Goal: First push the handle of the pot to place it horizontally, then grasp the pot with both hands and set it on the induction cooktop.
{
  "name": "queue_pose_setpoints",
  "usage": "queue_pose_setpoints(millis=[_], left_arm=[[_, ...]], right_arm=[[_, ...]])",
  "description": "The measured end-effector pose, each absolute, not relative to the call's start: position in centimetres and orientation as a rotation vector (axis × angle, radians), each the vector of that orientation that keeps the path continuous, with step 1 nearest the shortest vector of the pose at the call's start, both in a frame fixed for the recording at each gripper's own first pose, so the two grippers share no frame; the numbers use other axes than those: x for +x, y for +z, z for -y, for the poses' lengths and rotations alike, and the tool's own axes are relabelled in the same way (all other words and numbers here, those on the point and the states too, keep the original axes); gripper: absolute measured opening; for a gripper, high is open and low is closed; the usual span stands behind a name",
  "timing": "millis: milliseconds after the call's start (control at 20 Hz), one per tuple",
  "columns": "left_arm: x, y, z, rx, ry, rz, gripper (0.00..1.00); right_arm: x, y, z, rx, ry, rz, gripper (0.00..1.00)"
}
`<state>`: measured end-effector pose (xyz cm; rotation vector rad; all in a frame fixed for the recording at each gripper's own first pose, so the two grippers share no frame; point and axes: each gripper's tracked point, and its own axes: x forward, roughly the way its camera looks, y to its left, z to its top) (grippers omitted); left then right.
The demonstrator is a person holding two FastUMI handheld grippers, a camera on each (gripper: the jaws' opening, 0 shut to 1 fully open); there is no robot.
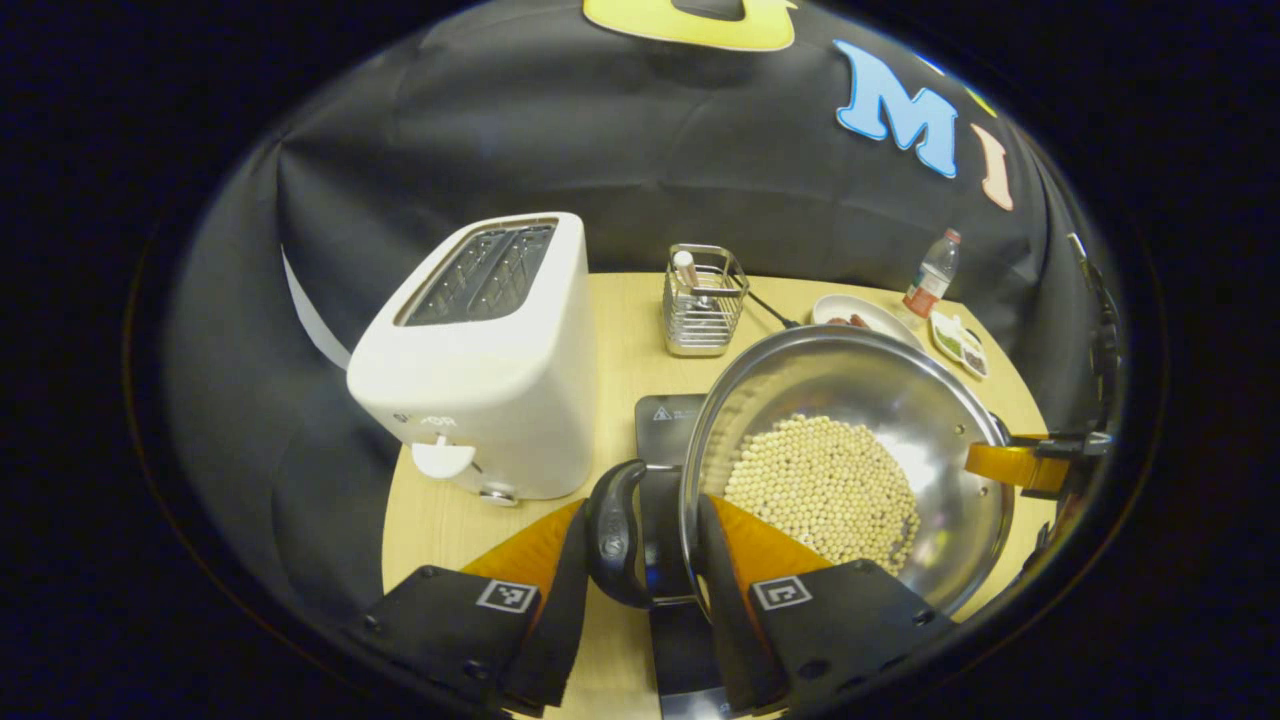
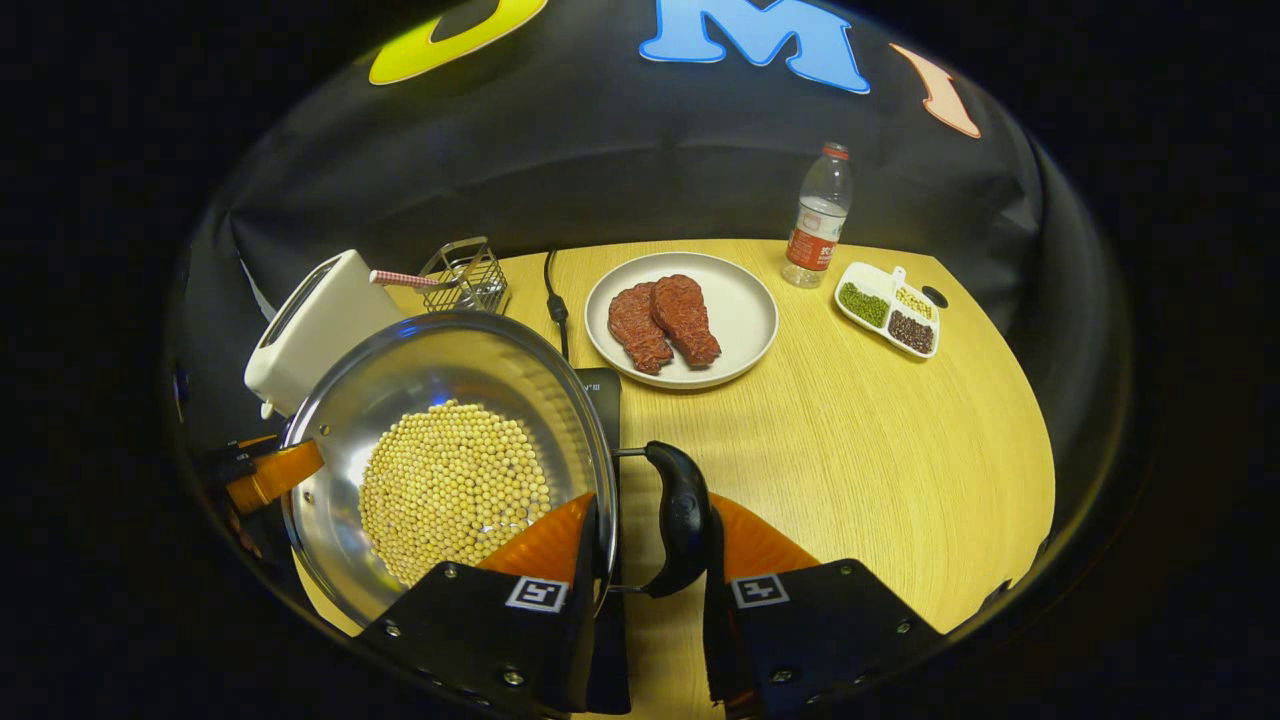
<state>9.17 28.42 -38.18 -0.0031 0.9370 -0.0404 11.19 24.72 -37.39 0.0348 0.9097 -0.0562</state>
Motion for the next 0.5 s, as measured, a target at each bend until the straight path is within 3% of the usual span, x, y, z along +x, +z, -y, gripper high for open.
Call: queue_pose_setpoints(millis=[250,300,350,400,450,500], left_arm=[[7.9,-38.3,-28.2,-0.078,-0.001,-0.933,0.71],[7.8,-37.8,-28.6,-0.088,0.015,-0.904,0.76],[7.8,-37.1,-29.0,-0.103,0.034,-0.880,0.81],[7.6,-36.0,-29.5,-0.119,0.060,-0.853,0.93],[7.5,-35.0,-29.6,-0.137,0.077,-0.827,0.95],[7.3,-33.8,-29.7,-0.148,0.091,-0.797,0.95]], right_arm=[[11.2,-37.0,-24.9,0.092,0.007,-0.867,0.54],[11.2,-36.5,-24.8,0.116,0.024,-0.852,0.58],[11.2,-35.9,-24.6,0.128,0.039,-0.832,0.51],[11.2,-35.3,-24.2,0.125,0.044,-0.812,0.59],[11.2,-34.4,-23.7,0.114,0.053,-0.782,0.51],[11.2,-33.5,-22.9,0.094,0.053,-0.753,0.60]])
